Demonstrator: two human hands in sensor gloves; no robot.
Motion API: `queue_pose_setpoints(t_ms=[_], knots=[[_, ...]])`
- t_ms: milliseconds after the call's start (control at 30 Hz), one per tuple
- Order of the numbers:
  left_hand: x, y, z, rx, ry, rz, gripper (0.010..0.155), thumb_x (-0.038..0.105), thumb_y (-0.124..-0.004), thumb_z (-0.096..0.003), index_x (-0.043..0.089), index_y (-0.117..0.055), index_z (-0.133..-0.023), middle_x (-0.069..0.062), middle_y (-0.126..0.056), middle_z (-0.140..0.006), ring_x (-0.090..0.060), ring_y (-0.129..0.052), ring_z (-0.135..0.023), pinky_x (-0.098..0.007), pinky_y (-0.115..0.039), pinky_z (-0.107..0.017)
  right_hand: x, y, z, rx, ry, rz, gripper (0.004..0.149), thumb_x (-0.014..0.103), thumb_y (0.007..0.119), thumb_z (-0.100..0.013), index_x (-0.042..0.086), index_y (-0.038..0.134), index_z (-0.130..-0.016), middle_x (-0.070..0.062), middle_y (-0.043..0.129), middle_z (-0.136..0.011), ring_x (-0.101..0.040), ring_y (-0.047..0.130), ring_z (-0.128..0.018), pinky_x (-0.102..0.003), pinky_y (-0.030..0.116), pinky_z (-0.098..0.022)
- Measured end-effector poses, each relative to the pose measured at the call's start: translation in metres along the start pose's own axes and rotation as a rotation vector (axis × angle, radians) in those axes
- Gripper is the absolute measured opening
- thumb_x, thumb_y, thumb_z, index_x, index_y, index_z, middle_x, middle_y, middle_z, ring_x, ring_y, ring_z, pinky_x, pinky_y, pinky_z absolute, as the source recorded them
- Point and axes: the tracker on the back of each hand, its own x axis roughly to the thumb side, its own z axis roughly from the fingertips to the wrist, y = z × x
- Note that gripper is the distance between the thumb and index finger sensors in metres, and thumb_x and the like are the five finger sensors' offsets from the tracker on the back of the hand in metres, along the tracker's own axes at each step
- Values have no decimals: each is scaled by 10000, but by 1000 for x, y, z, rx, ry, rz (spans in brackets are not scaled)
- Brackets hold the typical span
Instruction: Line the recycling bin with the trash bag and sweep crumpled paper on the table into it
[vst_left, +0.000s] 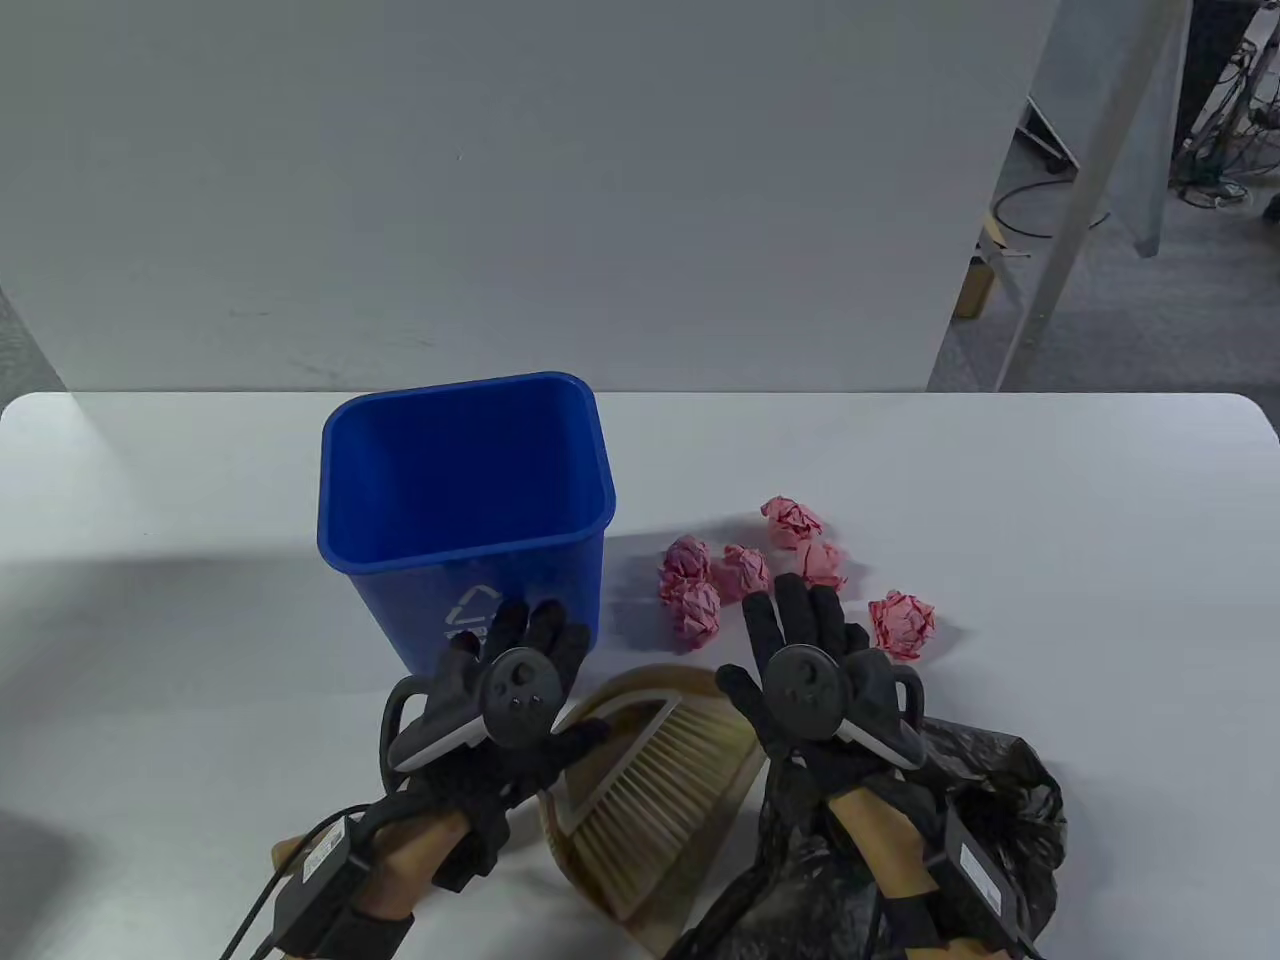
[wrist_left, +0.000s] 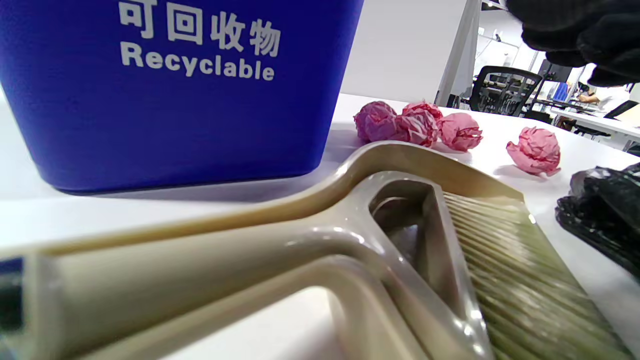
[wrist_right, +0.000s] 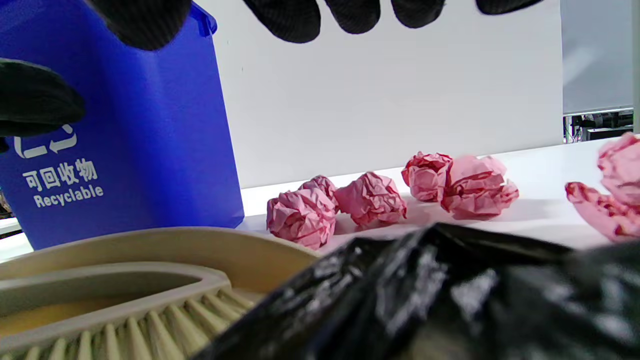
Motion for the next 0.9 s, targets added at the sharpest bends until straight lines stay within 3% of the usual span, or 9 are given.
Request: queue_pose_setpoints(t_ms=[267, 667, 900], knots=[[2, -2, -1, -16, -6, 0, 881, 700, -546, -511, 279, -181, -1193, -56, -108, -1298, -413, -96, -1189, -755, -262, -787, 1, 2, 0, 21, 14, -14, 748, 528, 525, -596, 59, 332, -1145, -314, 231, -1203, -627, 283, -1008, -793, 364, -646], [2, -2, 0, -30, 2, 2, 883, 700, -547, -510, 273, -185, -1193, -61, -114, -1297, -420, -118, -1190, -756, -277, -784, 4, -13, 4, -25, 13, -27, 750, 529, 525, -596, 52, 337, -1144, -320, 242, -1202, -632, 297, -1005, -793, 370, -645], [1, -2, 0, -36, 7, 11, 881, 699, -547, -510, 273, -189, -1193, -59, -119, -1297, -419, -130, -1192, -755, -282, -785, -16, -53, 14, -65, 115, -50, 755, 538, 525, -599, 55, 345, -1151, -333, 253, -1204, -636, 331, -1007, -794, 388, -646]])
